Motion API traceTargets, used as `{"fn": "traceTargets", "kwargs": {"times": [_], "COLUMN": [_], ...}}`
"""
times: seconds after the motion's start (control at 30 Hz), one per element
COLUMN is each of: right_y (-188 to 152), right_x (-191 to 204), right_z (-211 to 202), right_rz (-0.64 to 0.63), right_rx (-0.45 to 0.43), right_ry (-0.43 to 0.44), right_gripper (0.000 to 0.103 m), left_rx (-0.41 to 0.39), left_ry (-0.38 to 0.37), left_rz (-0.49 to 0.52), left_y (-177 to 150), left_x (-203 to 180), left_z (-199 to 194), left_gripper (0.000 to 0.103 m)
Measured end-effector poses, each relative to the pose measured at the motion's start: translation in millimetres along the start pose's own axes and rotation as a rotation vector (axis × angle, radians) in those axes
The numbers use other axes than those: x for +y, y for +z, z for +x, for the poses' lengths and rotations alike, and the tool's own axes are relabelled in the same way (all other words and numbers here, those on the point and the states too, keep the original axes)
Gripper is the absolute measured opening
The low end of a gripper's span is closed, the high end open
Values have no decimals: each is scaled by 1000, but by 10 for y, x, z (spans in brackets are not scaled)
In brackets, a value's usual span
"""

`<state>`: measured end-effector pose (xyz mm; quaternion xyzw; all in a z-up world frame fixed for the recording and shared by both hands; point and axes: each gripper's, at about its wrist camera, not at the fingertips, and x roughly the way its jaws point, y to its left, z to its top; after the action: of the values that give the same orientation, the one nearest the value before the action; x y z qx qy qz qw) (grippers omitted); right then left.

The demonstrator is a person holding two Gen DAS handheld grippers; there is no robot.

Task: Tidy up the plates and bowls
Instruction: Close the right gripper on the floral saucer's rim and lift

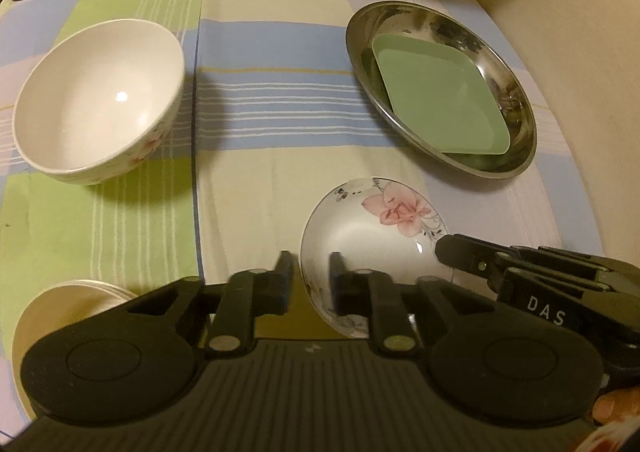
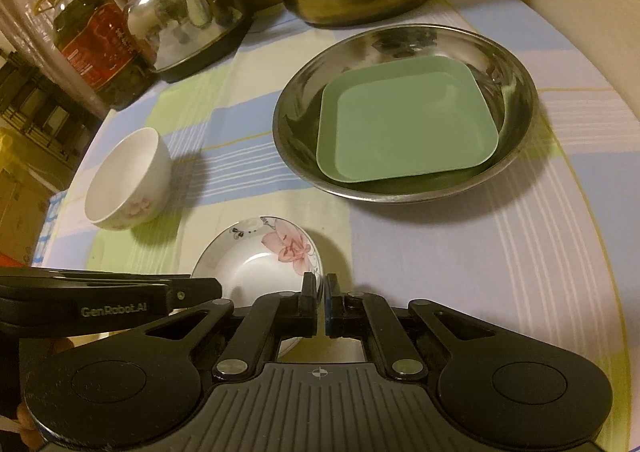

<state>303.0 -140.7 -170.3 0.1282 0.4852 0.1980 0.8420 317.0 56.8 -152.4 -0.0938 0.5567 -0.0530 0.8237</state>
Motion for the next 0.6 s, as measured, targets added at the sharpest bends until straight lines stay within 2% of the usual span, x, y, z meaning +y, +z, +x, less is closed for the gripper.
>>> {"fn": "traceTargets", "kwargs": {"times": [0.6], "right_y": [14], "right_x": [60], "right_z": [65], "right_rz": [-21], "right_rx": [4], "right_ry": [-19], "right_gripper": [4], "left_rx": [-15], "left_ry": [8], "left_rz": [6], "left_y": [-32], "left_x": [-17], "left_z": [-9], "left_gripper": [10]}}
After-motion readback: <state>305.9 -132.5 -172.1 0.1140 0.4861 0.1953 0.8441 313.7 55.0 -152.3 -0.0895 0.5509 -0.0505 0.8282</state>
